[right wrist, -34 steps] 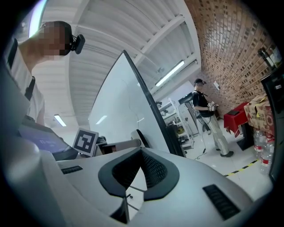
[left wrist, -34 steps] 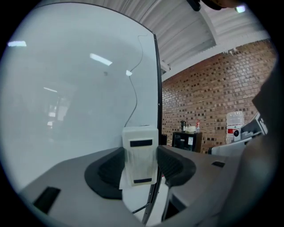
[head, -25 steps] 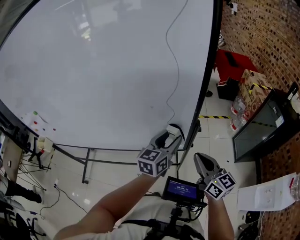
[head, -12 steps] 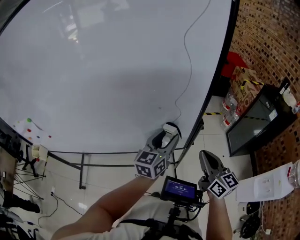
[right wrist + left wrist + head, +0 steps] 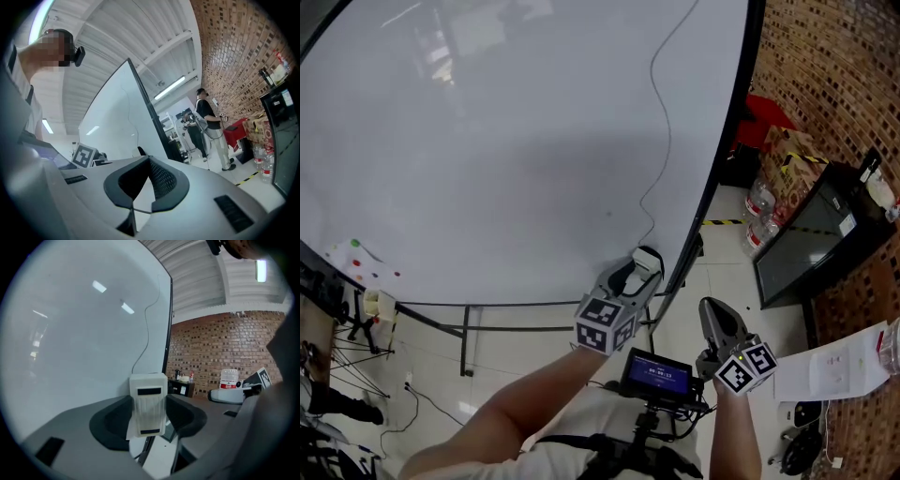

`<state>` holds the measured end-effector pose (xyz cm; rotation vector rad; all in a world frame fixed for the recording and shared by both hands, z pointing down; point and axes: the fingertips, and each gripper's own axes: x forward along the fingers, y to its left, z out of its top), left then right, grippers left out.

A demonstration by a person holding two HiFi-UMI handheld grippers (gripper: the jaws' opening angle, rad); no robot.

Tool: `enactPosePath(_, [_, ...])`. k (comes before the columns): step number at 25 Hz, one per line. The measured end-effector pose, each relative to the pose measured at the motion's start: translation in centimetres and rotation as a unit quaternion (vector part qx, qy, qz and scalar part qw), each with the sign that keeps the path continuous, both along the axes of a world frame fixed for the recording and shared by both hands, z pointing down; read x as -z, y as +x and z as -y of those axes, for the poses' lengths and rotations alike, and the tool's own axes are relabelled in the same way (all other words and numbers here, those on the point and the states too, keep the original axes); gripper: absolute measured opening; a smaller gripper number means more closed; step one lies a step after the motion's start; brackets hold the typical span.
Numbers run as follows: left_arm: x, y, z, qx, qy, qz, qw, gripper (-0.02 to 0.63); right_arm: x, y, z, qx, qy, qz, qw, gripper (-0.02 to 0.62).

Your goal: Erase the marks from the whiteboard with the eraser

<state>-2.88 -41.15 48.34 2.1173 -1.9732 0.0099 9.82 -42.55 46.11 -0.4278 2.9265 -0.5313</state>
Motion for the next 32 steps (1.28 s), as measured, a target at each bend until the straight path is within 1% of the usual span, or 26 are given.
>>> enactPosePath(2, [-0.9, 0.6, 0.9, 0.003, -0.02, -0.002, 0.9998, 0.233, 0.1, -0.1, 1.0, 0.015, -0.001, -0.002, 1.0, 0.011])
enactPosePath(4, [-1.4, 1.0, 2.0, 0.016, -0.026, 0.001, 0.9995, 0.233, -0.1, 0.0, 2.2, 0.032, -0.004, -0.003, 0.999, 0.011])
enactPosePath(8, [-1.3, 1.4, 3.2, 0.051, -0.015, 0.02, 0.9984, 0.233, -0.4, -0.1, 3.8, 0.069, -0.009, -0.003, 0.998, 0.011])
enactPosePath(11, [0.2, 1.1, 3.1, 0.076, 0.009, 0.042, 0.9962, 0.233, 0.3, -0.8, 4.5, 0.095, -0.002, 0.0, 0.995, 0.011])
enactPosePath(13, [2.0, 0.7, 2.7, 0.102, 0.032, 0.066, 0.9921, 0.232, 0.5, -1.0, 5.0, 0.11, 0.0, 0.004, 0.994, 0.011])
enactPosePath(15, [4.2, 0.1, 1.9, 0.134, 0.056, 0.094, 0.9849, 0.232, 0.5, -1.2, 5.2, 0.122, -0.002, 0.007, 0.993, 0.011])
enactPosePath(17, [5.9, -0.2, 1.5, 0.153, 0.071, 0.125, 0.9776, 0.231, 0.4, -1.5, 5.5, 0.13, -0.006, 0.01, 0.991, 0.011])
enactPosePath(18, [6.3, -0.2, 1.7, 0.154, 0.071, 0.139, 0.9757, 0.232, 0.3, -1.6, 5.7, 0.134, -0.008, 0.01, 0.991, 0.011])
enactPosePath(20, [5.7, 0.3, 2.5, 0.14, 0.051, 0.156, 0.9765, 0.232, 0.1, -1.7, 6.0, 0.142, -0.013, 0.011, 0.99, 0.011])
enactPosePath(21, [4.7, 0.6, 2.8, 0.13, 0.032, 0.156, 0.9786, 0.232, 0.0, -1.8, 6.0, 0.145, -0.016, 0.012, 0.989, 0.011])
enactPosePath(23, [2.8, 0.9, 3.2, 0.118, -0.005, 0.141, 0.983, 0.232, -0.2, -1.9, 5.9, 0.151, -0.021, 0.015, 0.988, 0.011])
enactPosePath(24, [2.1, 1.0, 3.3, 0.116, -0.017, 0.136, 0.9837, 0.232, -0.1, -1.9, 5.8, 0.152, -0.022, 0.015, 0.988, 0.011])
enactPosePath(25, [1.7, 1.0, 3.3, 0.115, -0.024, 0.14, 0.9831, 0.232, -0.1, -2.0, 5.6, 0.153, -0.022, 0.015, 0.988, 0.011])
enactPosePath(28, [1.5, 0.7, 3.5, 0.114, -0.025, 0.179, 0.9768, 0.232, 0.1, -2.4, 5.5, 0.156, -0.021, 0.013, 0.987, 0.011])
enactPosePath(30, [2.1, 0.8, 3.5, 0.123, -0.015, 0.193, 0.9733, 0.232, 0.2, -2.3, 5.6, 0.159, -0.021, 0.01, 0.987, 0.011])
enactPosePath(32, [3.7, 1.2, 3.5, 0.131, 0.004, 0.205, 0.97, 0.232, 0.9, -1.9, 6.0, 0.16, -0.018, 0.011, 0.987, 0.011])
